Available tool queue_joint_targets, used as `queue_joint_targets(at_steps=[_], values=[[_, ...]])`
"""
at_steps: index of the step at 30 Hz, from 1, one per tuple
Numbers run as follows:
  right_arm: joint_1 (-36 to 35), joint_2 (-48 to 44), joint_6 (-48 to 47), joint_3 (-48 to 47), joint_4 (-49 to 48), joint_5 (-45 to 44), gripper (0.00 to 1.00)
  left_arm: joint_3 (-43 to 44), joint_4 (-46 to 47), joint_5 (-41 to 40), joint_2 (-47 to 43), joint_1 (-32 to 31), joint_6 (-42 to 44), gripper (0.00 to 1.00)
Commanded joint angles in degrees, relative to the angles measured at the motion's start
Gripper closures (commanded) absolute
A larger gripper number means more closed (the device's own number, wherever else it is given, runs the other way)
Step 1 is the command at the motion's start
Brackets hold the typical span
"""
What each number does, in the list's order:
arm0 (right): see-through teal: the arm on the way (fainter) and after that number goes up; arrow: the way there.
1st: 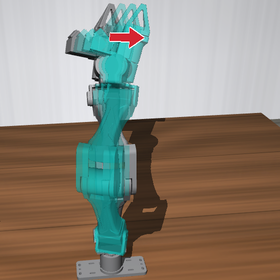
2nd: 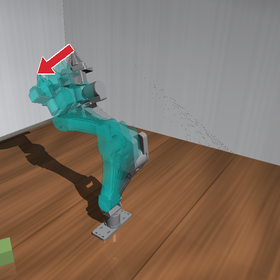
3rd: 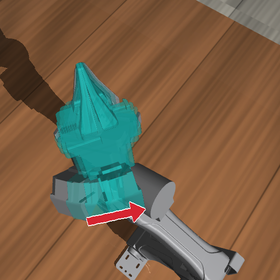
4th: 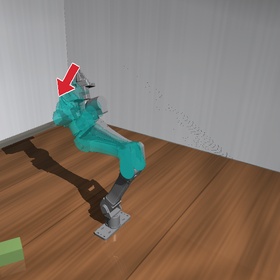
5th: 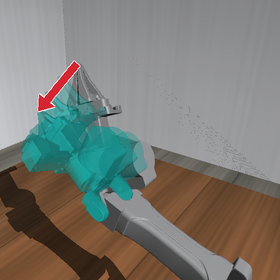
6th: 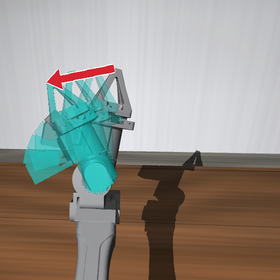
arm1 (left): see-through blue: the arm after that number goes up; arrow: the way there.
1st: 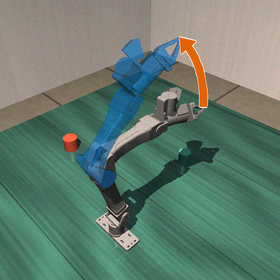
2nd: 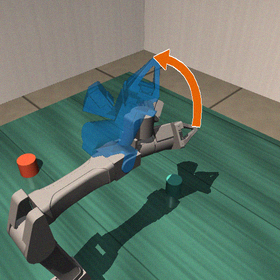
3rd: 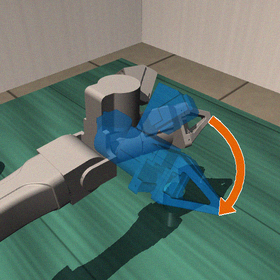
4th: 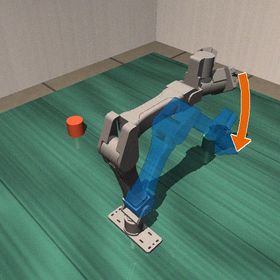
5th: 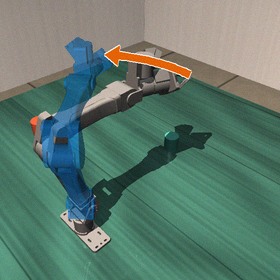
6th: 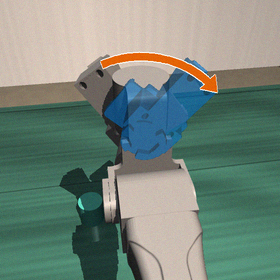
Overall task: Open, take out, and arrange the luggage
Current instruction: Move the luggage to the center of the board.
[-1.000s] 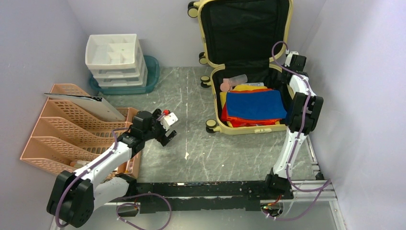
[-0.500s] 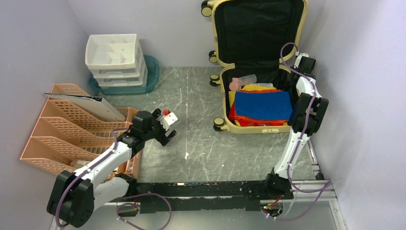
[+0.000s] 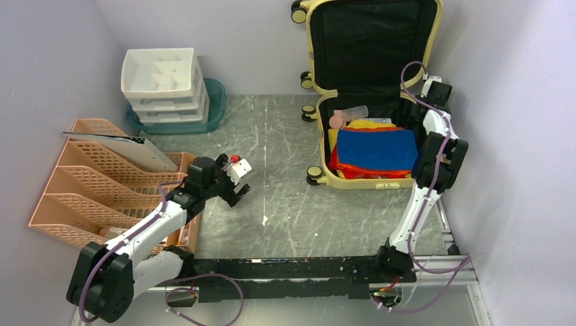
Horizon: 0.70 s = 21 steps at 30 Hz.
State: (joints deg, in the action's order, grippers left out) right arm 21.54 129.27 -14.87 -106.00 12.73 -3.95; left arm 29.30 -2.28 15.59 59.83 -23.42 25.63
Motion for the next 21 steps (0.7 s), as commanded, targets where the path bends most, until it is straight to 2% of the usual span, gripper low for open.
queue_joint_targets(at_steps=[1, 7, 21], values=[[8.03, 1.87, -1.54, 2.88, -7.36, -20.20, 1.00, 1.07, 1.84, 0.41, -0.34, 0.30, -0.92, 0.05], [8.74, 1.00, -2.61, 4.73, -10.59, -23.50, 1.00, 1.20, 1.85, 0.44, -0.66, 0.39, -0.94, 0.05], [10.89, 0.56, -3.76, 6.45, -14.66, -24.92, 1.00, 1.29, 1.85, 0.93, -0.19, 0.48, -1.03, 0.04]])
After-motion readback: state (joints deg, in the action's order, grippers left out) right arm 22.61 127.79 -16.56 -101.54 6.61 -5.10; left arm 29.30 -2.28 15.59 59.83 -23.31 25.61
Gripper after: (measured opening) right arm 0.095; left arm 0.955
